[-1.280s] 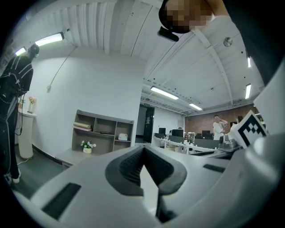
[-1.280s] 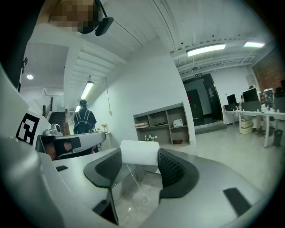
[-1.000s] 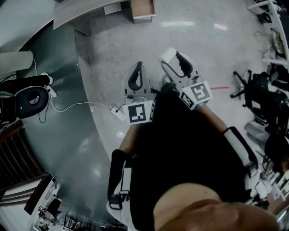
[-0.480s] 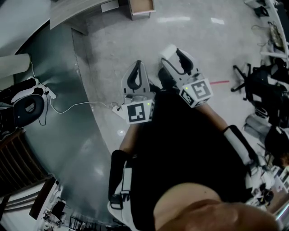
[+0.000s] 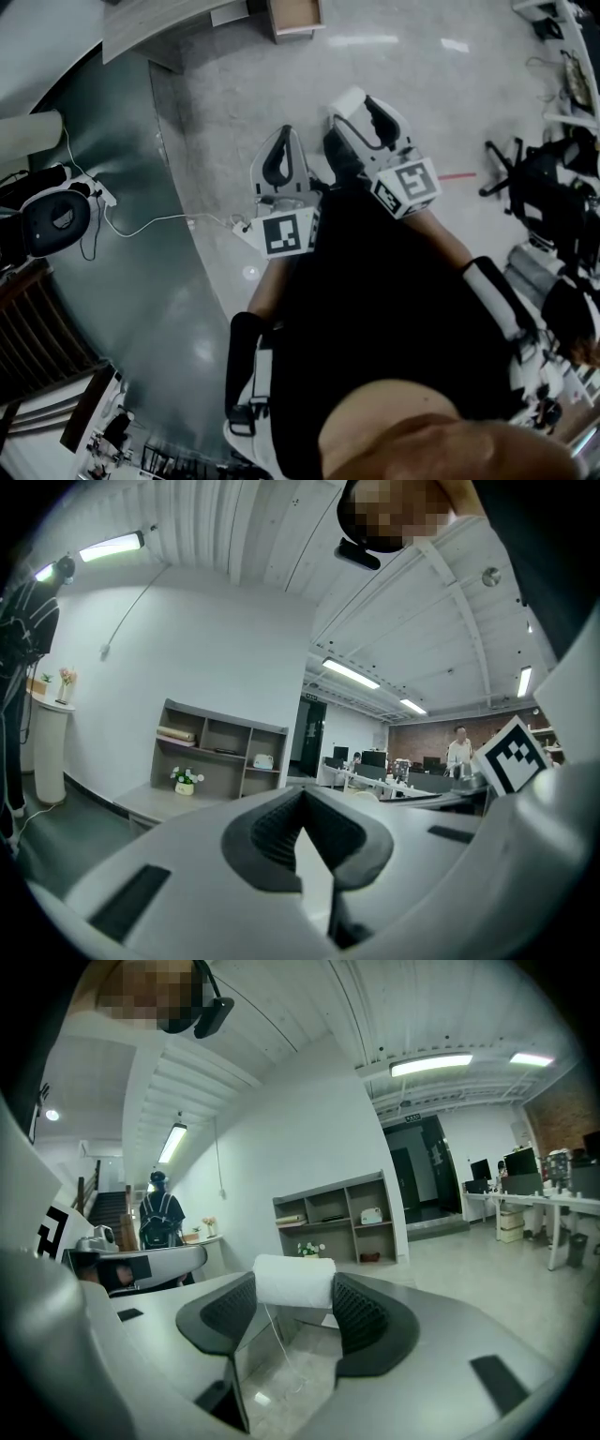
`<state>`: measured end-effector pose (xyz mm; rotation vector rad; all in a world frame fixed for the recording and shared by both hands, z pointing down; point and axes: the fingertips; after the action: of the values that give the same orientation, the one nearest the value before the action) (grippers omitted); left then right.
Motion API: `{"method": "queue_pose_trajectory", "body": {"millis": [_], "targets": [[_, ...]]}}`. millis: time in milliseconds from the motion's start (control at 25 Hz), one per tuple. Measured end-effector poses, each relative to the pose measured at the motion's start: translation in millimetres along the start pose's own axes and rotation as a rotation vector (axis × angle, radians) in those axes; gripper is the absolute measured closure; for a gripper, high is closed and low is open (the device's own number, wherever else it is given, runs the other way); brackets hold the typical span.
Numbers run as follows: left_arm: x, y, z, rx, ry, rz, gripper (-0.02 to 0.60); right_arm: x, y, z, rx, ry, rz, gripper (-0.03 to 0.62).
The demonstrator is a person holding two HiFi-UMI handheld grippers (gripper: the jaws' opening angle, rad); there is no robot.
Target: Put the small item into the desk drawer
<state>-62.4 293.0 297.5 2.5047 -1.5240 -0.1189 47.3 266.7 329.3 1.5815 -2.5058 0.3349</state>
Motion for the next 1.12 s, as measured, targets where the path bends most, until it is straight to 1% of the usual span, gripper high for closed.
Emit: {"method": "queue_pose_trajectory", "body": {"millis": [240,680,960,1120], "targets": [[40,13,0,-0.005,0.018,0.019,0.586,36,-25,7,0.002,0.011,0.011,0.339],[146,31,4,-0.008,0.049,0.042,0.586,114,-94,33,-0.002,0.022,0.037,0.339],[203,38,8,-0.005,0.065,0.077,0.586,160,-132,47,-0.017,0.018,0.074,0.339],[229,37,8,0.004,0.066,0.105,0.586,177,-154,46,-0.025,0.033,0.096,0.339]]}}
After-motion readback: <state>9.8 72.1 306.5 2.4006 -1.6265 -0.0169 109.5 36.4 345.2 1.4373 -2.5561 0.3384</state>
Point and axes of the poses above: the fingertips, and each gripper's own axes: x forward along the fingers, y to its left, z out of its top, and after that the axes turned 11 degrees about -z, right-handed
